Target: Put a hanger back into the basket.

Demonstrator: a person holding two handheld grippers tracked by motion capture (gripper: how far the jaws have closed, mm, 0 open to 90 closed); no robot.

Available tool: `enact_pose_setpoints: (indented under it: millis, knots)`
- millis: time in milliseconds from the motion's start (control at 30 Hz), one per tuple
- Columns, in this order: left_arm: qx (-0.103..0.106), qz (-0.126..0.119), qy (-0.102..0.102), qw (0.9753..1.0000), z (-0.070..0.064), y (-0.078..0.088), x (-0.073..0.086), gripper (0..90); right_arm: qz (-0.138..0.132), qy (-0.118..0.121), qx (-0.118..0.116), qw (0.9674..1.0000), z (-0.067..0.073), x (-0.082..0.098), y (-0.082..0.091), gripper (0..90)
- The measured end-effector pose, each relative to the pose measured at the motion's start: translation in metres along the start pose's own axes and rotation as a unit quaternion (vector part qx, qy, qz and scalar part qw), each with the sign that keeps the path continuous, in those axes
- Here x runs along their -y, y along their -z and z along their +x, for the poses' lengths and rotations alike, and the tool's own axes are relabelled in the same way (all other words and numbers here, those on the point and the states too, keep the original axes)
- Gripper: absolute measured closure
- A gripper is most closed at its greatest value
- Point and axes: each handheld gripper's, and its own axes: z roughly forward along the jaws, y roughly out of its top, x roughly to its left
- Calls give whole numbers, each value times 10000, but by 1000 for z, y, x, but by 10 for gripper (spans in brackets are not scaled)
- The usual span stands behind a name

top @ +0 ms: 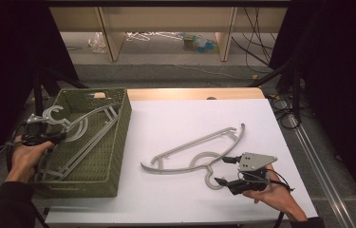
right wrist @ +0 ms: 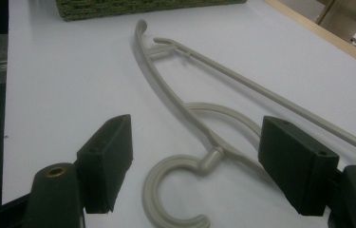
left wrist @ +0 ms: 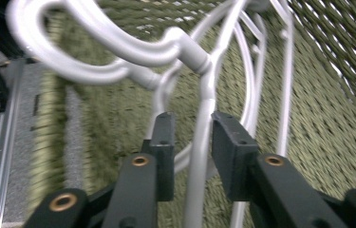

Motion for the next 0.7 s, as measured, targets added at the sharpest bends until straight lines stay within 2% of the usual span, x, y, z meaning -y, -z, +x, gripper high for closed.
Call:
enact_pose_setpoints:
  millis: [100, 167, 200, 233, 333, 433, 533, 567, 600, 633, 667, 700]
  knots:
    - [69, -403, 313, 9987, -2, 10, 0, 621, 0, 10, 2, 10000, 0, 0, 0, 278]
    - [259, -631, 403, 9969, -6, 20, 0, 585, -16, 3, 11, 10000, 0, 0, 0, 277]
    - [407, -859, 483, 9943, -11, 27, -1, 568, -24, -4, 13, 10000, 0, 0, 0, 277]
    - [459, -978, 487, 9930, -14, 32, -1, 550, -20, -10, 0, 10000, 0, 0, 0, 277]
    - [582, -1256, 402, 9896, -28, 50, -1, 472, -31, -10, 22, 10000, -1, 1, 0, 276]
    - [730, -1573, 226, 9846, -46, 67, 1, 433, -21, -16, 1, 10000, -1, 0, 0, 274]
    - [963, -1746, 113, 9798, -65, 79, 5, 395, -44, -18, 22, 10000, -1, 0, 0, 273]
    - [1107, -1833, 89, 9768, -72, 80, 6, 378, -31, -25, 17, 10000, -1, 0, 0, 273]
    - [1230, -1813, 66, 9757, -77, 82, 7, 356, -30, -22, 21, 10000, -1, 0, 0, 272]
    - [1438, -1863, 87, 9719, -86, 83, 9, 345, -55, -20, 32, 10000, -2, 0, -1, 271]
    - [1544, -1913, 57, 9693, -91, 84, 10, 341, -52, -23, 38, 10000, -2, 0, -1, 270]
    - [1687, -1944, -67, 9663, -100, 86, 12, 340, -26, -17, 38, 10000, -2, 0, -1, 269]
